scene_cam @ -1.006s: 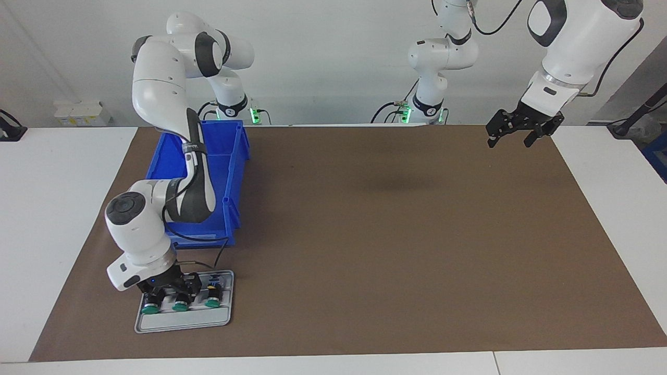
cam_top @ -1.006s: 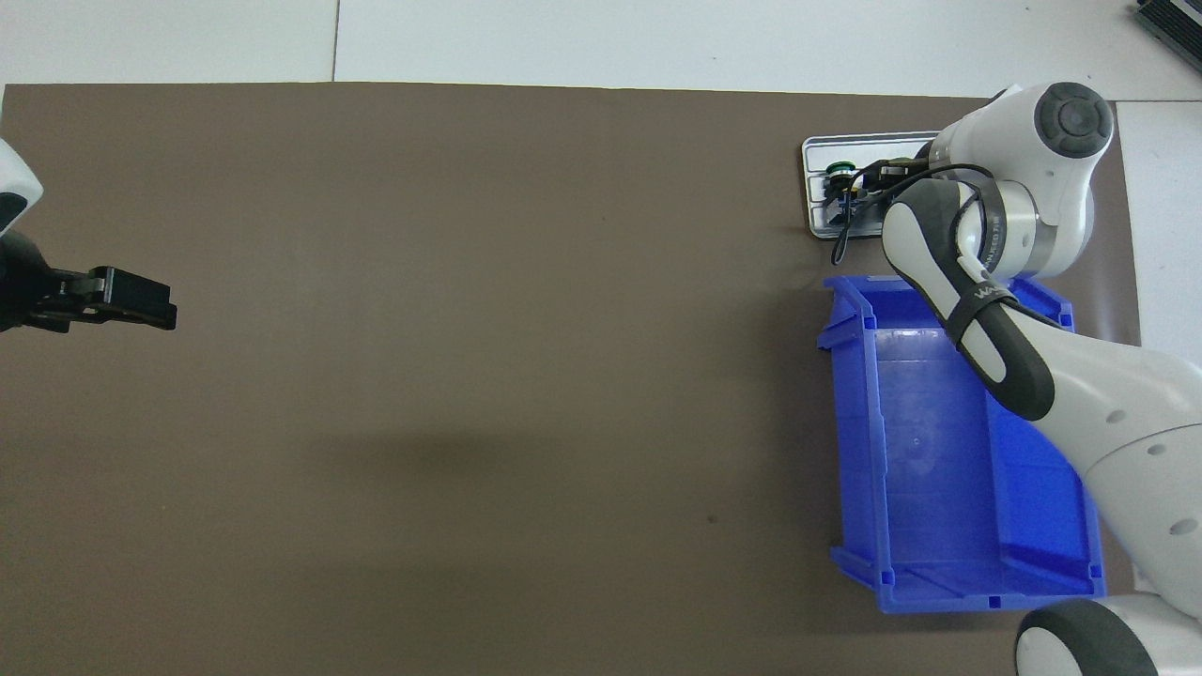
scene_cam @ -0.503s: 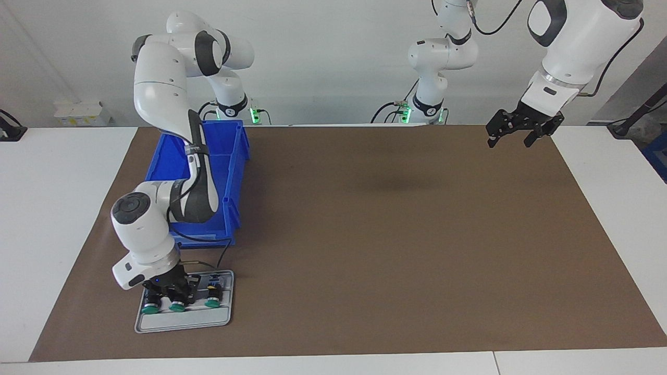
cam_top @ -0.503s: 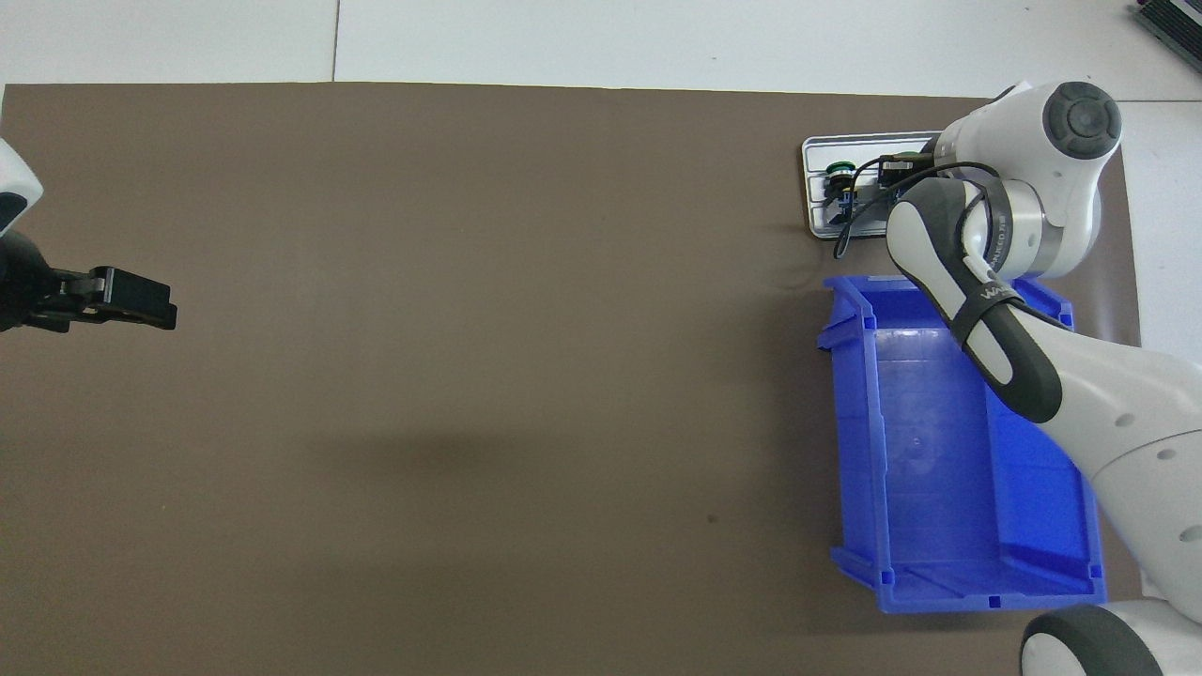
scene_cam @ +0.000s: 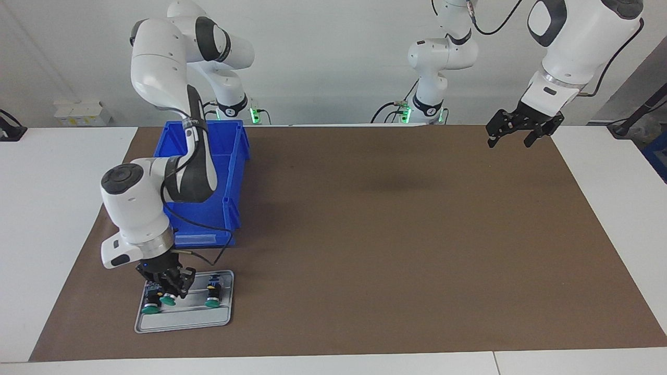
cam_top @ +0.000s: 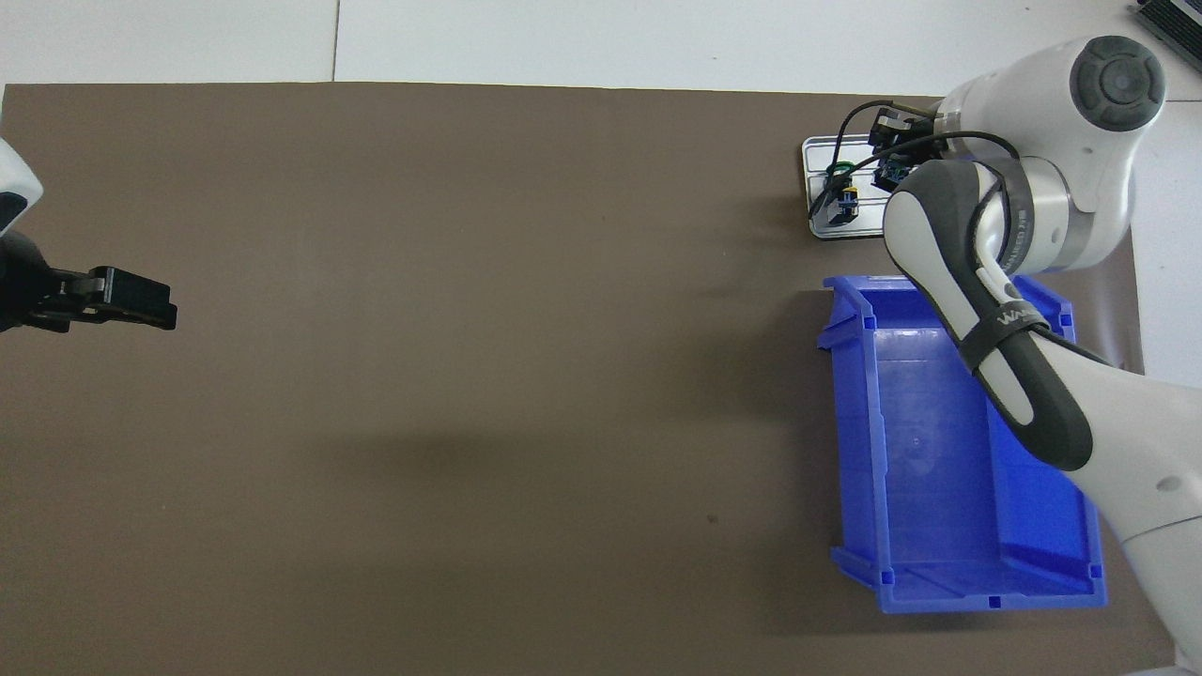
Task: Place and press button with both arms
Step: 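Carry the part with the right gripper to the table center and release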
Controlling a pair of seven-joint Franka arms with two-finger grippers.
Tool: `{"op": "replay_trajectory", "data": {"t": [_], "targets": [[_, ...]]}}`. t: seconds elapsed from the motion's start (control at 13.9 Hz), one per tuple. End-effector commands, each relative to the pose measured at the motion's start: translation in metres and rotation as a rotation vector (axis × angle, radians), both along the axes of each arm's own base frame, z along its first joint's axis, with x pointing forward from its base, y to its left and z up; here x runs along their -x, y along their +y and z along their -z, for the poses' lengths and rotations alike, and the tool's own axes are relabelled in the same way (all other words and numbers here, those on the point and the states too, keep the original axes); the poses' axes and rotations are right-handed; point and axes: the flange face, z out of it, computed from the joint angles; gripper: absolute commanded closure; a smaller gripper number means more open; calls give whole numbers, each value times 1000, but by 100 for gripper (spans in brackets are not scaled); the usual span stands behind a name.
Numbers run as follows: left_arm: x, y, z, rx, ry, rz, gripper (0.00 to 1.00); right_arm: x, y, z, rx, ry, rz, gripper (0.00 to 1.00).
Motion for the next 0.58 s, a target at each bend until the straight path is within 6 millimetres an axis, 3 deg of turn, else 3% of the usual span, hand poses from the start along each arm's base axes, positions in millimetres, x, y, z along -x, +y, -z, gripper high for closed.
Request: {"op": "replay_trajectory", "data": {"t": [0.0,0.5], "targets": [[10,3,-1,11,-5,5,0,20,44,-22,-50,33,141,100],[10,3,-1,11,-5,4,0,70,202,-38,-98,11,558,100]]}}
